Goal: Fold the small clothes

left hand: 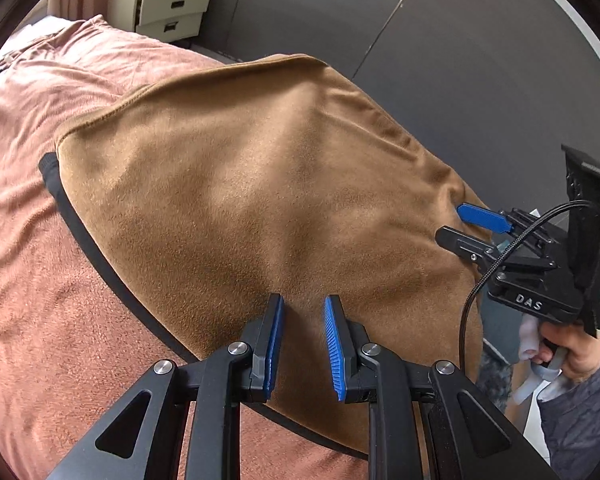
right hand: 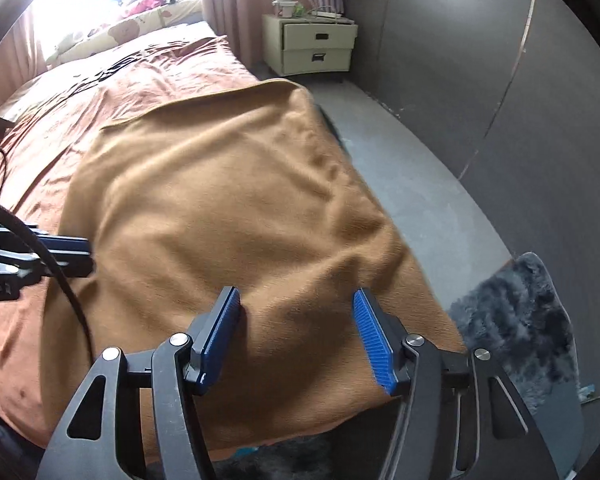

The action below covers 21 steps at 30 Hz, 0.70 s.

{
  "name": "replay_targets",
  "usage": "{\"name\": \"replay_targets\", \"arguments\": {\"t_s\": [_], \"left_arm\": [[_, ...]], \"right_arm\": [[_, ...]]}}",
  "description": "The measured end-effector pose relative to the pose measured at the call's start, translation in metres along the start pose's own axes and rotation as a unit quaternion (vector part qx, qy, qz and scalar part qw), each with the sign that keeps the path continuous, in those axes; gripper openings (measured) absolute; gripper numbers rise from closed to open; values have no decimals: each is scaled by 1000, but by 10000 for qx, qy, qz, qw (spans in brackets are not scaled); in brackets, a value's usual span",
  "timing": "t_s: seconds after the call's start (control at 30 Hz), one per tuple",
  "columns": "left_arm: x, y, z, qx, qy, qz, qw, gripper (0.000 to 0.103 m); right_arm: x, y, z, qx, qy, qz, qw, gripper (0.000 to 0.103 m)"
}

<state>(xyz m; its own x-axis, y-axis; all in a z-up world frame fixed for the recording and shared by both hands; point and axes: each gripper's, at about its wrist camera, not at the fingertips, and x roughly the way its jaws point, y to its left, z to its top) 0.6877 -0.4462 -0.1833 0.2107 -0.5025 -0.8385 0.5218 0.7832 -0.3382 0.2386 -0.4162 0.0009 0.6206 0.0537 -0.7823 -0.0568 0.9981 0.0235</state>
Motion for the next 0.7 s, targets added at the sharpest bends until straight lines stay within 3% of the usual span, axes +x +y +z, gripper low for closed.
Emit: {"name": "replay_targets", "arguments": {"t_s": [0.17,0.43,0.7], "left_arm": [[-7,-7,-9,75,25,82,9999,23],[-18,-24,-32,123,121,-13,9999,23],[-70,-37,-54,12,-76,51,10000,23]], "right_arm": [[-7,-19,-15,242,102,230,9994,58],[-27,-5,-37,138,457,10,9989,57],[-96,24,-48,49,247,66,9997,58]]}}
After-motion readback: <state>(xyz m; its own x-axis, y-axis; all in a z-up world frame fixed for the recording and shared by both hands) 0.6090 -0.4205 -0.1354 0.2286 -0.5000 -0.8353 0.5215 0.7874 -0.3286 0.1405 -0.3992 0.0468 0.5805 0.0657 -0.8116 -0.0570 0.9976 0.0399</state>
